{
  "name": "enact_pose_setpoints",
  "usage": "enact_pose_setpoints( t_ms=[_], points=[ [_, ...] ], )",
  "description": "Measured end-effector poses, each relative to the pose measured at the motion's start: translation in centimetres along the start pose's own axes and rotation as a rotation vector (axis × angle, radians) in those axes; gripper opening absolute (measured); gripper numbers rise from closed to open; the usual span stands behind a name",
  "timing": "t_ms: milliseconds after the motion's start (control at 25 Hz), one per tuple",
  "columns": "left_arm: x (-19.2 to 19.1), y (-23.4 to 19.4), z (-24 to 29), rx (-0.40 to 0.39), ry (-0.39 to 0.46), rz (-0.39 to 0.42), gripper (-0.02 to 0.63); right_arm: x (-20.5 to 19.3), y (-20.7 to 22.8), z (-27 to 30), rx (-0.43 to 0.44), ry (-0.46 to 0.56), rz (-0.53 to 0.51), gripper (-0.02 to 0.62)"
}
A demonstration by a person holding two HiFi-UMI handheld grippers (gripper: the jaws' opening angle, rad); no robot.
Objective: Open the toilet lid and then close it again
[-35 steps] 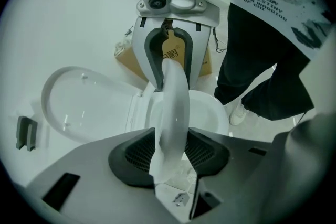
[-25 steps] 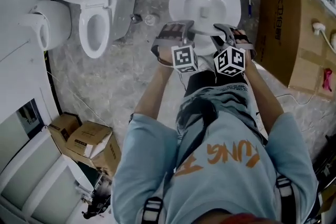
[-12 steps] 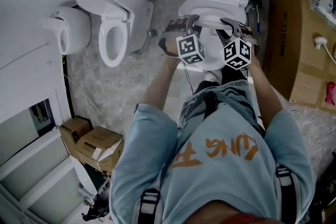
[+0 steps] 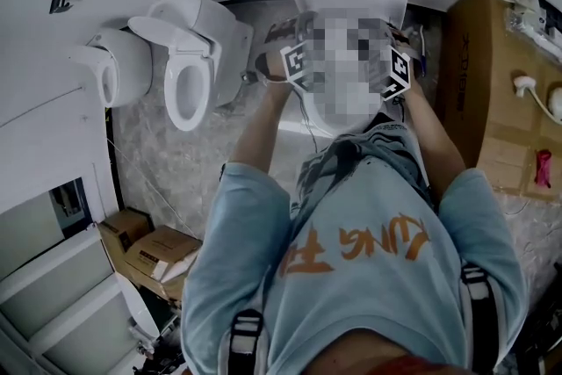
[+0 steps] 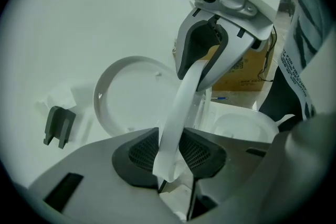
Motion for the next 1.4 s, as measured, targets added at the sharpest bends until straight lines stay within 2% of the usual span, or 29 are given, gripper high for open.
enact_pose_setpoints(
  t_ms=[400, 600, 960, 1400],
  points=[
    [1.6, -6.1, 3.2, 0.048, 0.028, -0.092, 0.153, 0.6, 6.5, 3.7, -0.046, 0.053, 0.055, 0.133],
    [2.4, -8.6, 5.4, 0.069, 0.037, -0.111, 0.156, 0.3, 9.5, 5.7, -0.068, 0.073, 0.063, 0.137],
    [3.4, -12.1, 9.2, 0.062, 0.051, -0.083, 0.155, -0.5, 13.4, 9.0, -0.091, 0.076, 0.041, 0.149],
    [3.8, -14.5, 11.7, 0.045, 0.075, -0.051, 0.156, -1.0, 16.3, 11.4, -0.042, 0.093, 0.041, 0.149]
  ],
)
Point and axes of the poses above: the fingertips, and each gripper's own axes: z forward along the fingers, y to its right, x out of its top, the point moved 9 cm from there along -z, backward along the fingers, and after that the axes turned 4 degrees about -x, right-handed, at the moved point
